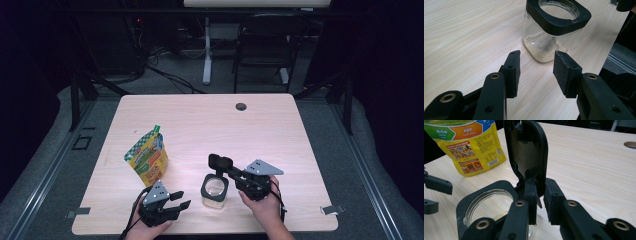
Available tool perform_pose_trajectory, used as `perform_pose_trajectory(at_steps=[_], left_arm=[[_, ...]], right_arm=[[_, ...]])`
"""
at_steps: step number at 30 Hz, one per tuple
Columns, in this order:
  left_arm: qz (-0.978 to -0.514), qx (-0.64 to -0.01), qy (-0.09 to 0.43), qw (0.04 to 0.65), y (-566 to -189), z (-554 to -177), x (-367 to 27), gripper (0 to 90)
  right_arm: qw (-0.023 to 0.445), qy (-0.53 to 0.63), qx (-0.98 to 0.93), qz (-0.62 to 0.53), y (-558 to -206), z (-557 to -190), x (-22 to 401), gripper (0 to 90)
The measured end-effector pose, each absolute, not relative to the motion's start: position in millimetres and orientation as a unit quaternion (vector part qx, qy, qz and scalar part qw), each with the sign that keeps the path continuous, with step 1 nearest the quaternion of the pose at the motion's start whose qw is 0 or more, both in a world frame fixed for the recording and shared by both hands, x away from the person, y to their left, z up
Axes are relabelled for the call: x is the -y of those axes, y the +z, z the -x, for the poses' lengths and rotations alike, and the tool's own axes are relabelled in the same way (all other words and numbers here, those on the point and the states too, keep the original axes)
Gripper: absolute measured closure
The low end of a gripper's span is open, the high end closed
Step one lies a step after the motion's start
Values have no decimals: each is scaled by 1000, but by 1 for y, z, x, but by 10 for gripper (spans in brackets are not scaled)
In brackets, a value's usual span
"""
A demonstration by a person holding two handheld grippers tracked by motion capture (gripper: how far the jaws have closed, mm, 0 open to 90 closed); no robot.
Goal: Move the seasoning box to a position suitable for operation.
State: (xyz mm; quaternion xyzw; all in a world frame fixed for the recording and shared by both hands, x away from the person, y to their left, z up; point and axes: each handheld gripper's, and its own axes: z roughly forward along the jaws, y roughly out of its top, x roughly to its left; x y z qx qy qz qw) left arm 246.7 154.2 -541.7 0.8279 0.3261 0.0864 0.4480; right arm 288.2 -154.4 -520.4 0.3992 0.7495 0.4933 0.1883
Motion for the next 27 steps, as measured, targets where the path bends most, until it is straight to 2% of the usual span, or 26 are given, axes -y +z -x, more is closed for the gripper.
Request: perform_pose_trajectory(at_steps=[7, 17, 27], left_arm=[[-831, -319, 82, 448, -543, -252, -148, 575], [-839, -301, 76, 447, -549, -260, -132, 521], [-847, -284, 64, 445, -555, -266, -122, 525]], right_arm=[[198, 482, -755, -398, -520, -279, 156, 784], [194, 450, -771, -407, -525, -265, 157, 849], [179, 428, -788, -405, -532, -267, 151, 861]])
